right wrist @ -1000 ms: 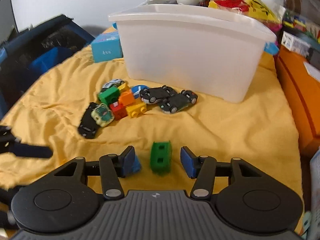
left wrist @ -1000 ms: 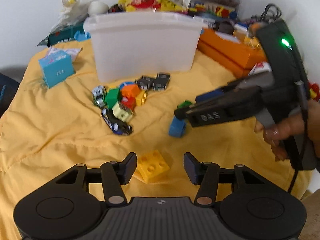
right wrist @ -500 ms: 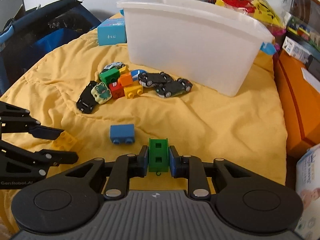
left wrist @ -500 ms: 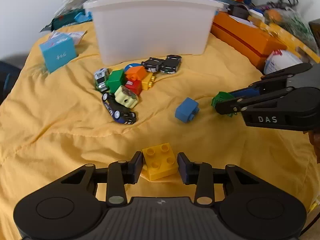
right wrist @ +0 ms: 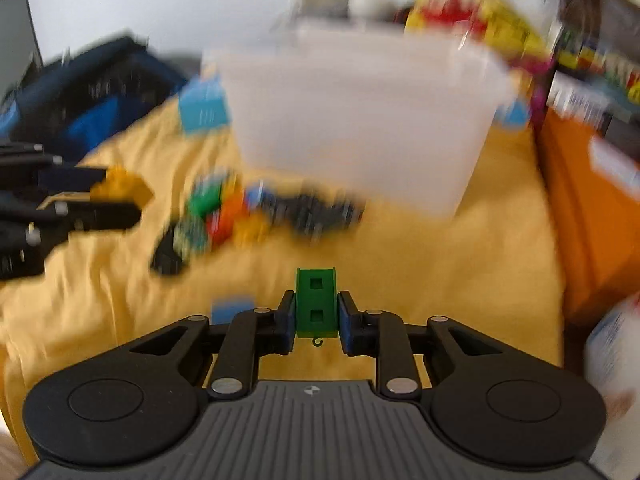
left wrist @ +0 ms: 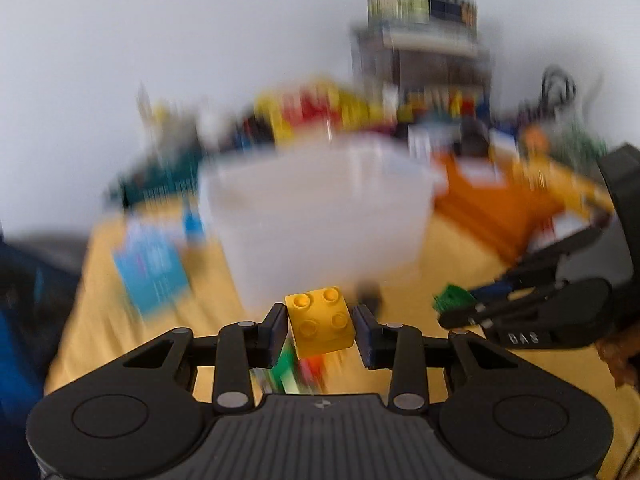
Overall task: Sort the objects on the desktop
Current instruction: 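Carry both bricks over the white bin and open both tools, then move both open tools back over the toy pile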
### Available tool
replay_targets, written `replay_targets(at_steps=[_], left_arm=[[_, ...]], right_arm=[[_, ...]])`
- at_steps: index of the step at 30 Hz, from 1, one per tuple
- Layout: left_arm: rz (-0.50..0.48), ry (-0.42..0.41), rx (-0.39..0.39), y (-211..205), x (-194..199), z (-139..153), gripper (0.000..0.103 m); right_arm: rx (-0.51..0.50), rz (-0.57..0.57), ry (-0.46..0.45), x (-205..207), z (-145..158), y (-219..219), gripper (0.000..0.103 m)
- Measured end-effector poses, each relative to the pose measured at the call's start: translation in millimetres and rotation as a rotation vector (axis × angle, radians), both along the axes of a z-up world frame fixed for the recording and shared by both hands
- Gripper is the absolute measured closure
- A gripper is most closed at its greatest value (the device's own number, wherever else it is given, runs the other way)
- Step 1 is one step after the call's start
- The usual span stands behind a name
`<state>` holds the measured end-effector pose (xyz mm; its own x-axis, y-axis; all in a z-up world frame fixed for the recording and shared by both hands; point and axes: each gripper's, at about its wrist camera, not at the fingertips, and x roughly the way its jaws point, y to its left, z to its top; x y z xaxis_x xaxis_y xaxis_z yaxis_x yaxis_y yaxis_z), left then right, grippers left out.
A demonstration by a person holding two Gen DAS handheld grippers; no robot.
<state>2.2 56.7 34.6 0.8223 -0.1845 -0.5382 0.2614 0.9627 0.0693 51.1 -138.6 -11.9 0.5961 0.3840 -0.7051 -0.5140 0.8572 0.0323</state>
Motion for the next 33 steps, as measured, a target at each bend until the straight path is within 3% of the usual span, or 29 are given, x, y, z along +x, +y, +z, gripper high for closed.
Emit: replay_targets(at_steps=[6, 10, 14, 18, 20, 22, 24, 33], left_arm=[[0.026, -0.189, -0.015, 2, 59, 66, 0.063], [0.040, -0.278, 0.072, -8, 98, 81, 0.063], [0.057, -0.232, 0.089, -11, 139, 67, 0.063], [0.070, -0.095, 0.079, -13, 173, 37, 0.063], [0.077, -0.072, 0.042, -11, 173, 30, 0.061], [0.096, -0.089, 0.055, -10, 164, 28, 0.047], [0.088, -0.106, 0.048, -8, 155, 32, 0.040], [0.047, -0.114, 0.012, 5, 92, 47, 0.036]], right_arm=[[0.070, -0.050, -0.235, 41, 73, 4, 0.079], [0.101, -0.104, -0.315, 72, 96, 9, 0.079], [0.119, -0.142, -0.298, 103, 98, 10, 0.079], [0.102, -0.177, -0.236, 131, 81, 16, 0.078], [0.060, -0.175, -0.216, 135, 70, 24, 0.067], [0.037, -0.138, -0.229, 129, 65, 28, 0.066], [0.021, -0.120, -0.246, 123, 65, 29, 0.065], [0.124, -0.084, -0.223, 85, 88, 4, 0.063]])
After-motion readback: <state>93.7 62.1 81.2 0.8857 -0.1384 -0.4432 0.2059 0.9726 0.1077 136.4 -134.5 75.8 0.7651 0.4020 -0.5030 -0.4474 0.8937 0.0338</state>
